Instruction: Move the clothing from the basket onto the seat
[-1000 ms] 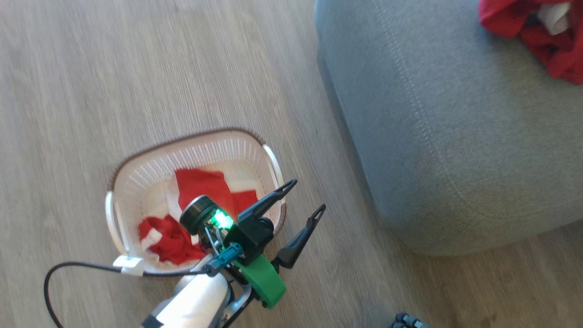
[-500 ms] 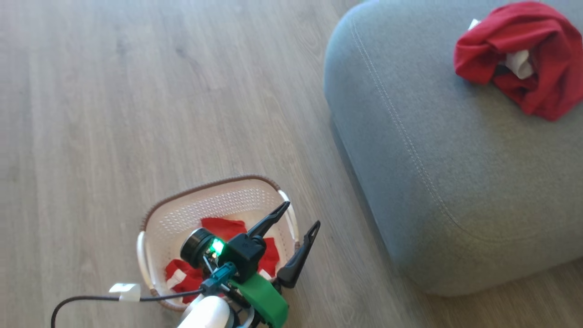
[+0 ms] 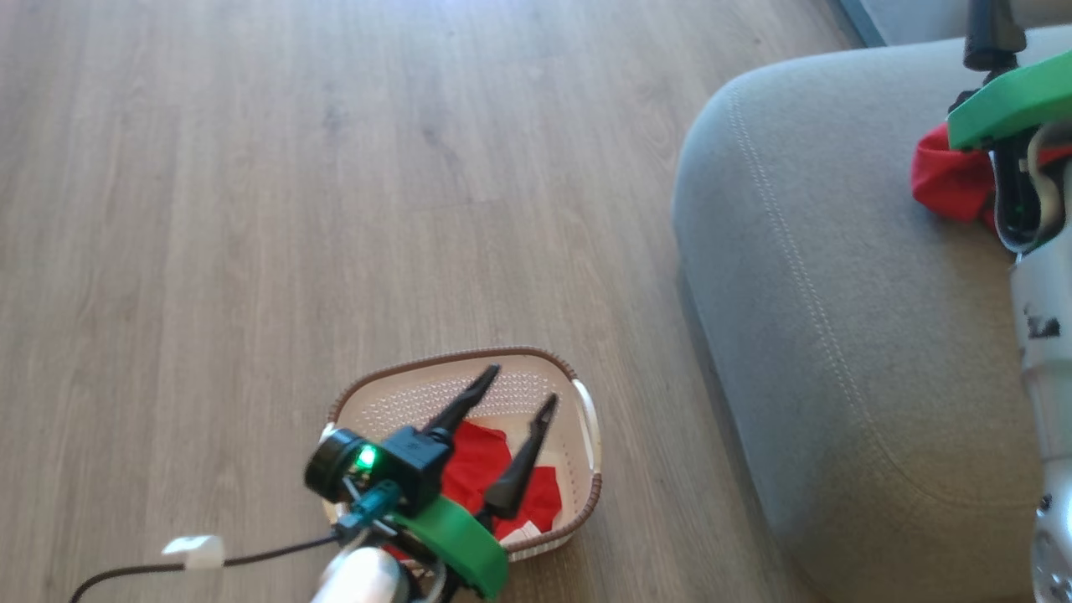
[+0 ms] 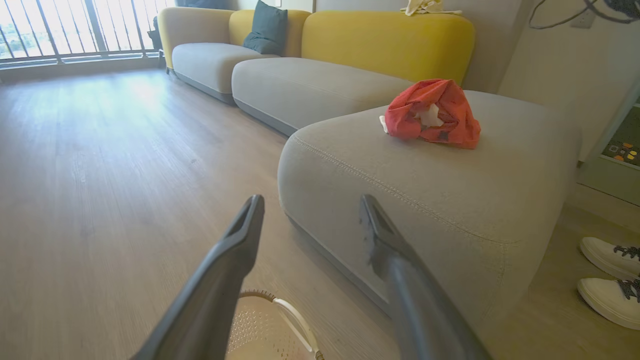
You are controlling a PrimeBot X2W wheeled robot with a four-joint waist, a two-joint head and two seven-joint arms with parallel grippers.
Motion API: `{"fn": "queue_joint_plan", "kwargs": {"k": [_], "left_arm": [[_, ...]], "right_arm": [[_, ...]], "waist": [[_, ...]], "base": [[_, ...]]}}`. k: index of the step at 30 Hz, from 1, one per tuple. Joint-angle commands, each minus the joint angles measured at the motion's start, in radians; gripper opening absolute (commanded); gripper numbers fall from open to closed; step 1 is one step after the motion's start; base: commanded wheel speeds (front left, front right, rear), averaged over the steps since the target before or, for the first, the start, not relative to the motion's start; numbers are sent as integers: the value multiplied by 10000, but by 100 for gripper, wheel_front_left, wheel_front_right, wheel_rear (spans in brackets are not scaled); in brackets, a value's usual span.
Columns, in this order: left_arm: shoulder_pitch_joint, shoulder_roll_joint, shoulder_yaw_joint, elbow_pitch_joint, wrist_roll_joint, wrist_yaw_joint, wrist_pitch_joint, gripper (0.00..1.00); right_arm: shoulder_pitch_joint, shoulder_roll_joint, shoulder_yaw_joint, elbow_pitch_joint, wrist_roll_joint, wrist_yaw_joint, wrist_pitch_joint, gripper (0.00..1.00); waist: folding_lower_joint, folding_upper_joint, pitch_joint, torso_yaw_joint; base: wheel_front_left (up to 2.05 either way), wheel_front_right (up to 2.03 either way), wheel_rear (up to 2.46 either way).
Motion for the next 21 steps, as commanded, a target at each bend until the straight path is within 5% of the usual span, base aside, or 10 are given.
{"fn": "queue_joint_plan", "kwargs": {"k": [1,13,21], "left_arm": [[-191,-92,709,-331,38,-12,-51,100],[-286,-104,1955,-445,-159,392,-51,100],[-166,-105,2439,-657,-207,1275,-51,100]], "right_arm": [[-12,-255,659,-1148,530,-2,-90,100],[2403,-375,2058,-3892,1303,-2,-91,100],[4499,534,2018,-4552,1237,-2,-91,100]], "waist": [[1,-1,-101,272],[1,-1,-84,1286],[1,-1,-237,1927]], "base": [[0,0,0],[0,0,0],[0,0,0]]}}
